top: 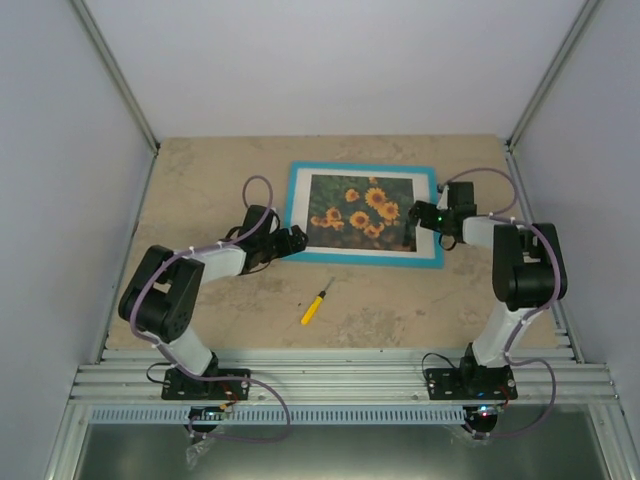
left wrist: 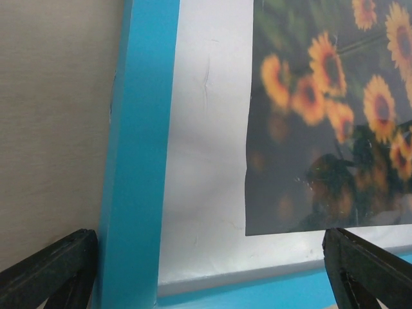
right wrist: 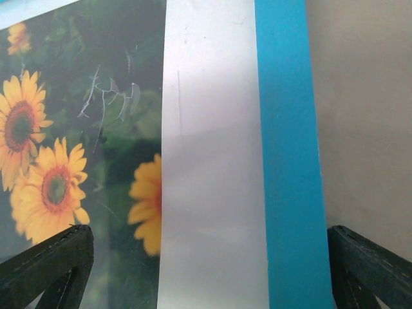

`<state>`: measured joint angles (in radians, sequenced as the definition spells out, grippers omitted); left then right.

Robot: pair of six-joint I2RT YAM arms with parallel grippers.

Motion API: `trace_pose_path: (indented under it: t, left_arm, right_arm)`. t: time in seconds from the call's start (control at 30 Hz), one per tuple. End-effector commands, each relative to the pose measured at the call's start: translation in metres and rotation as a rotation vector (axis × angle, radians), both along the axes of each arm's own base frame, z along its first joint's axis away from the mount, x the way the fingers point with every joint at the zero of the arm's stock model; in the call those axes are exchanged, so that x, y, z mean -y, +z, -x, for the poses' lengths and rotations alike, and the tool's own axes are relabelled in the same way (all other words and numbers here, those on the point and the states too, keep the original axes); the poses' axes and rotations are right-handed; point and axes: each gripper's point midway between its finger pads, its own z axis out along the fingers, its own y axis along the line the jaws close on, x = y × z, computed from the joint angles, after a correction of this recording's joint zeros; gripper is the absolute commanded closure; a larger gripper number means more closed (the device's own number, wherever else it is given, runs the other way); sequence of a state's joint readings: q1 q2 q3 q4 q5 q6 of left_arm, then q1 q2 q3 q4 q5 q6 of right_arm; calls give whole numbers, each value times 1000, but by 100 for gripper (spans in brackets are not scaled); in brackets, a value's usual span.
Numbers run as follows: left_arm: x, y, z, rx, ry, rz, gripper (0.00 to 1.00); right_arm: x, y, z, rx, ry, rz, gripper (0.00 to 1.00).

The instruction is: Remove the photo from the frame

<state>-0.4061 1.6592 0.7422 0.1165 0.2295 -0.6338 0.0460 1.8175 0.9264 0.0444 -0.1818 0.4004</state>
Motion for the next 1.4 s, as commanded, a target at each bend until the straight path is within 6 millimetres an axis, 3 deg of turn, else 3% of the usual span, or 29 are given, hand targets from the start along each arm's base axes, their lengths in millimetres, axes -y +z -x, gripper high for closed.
trace_pose_path:
  t: [0.0,0.17,0.3,0.47,0.6,0.77,0.93,1.2,1.37]
  left_arm:
    - [-11,7,-2,21,35,-20,3]
    - [-25,9,-1,30,80,-84,3]
    - [-43,16,-3,51,145,-149,3]
    - [-57,28,-9,80,193,-227,3]
    - [-64,23,-15,77,190,-300,7]
    - [-61,14,-25,51,151,-349,16]
    - [-58,7,-32,31,127,-355,26]
    - [-54,-7,-39,2,97,-380,44]
    - [-50,-9,-40,-1,83,-370,49]
  right_arm:
    - [-43,-3,-7,-25,116,-84,2]
    - [-52,0,-17,-12,144,-71,2]
    - [-44,1,-11,-29,137,-18,2]
    - [-33,20,-1,11,116,42,2]
    - [-33,27,16,29,129,53,2]
    - [-51,33,38,60,207,105,2]
    - [-82,42,55,99,314,140,2]
    - [-137,63,71,196,481,175,2]
    - [-153,61,79,215,537,222,2]
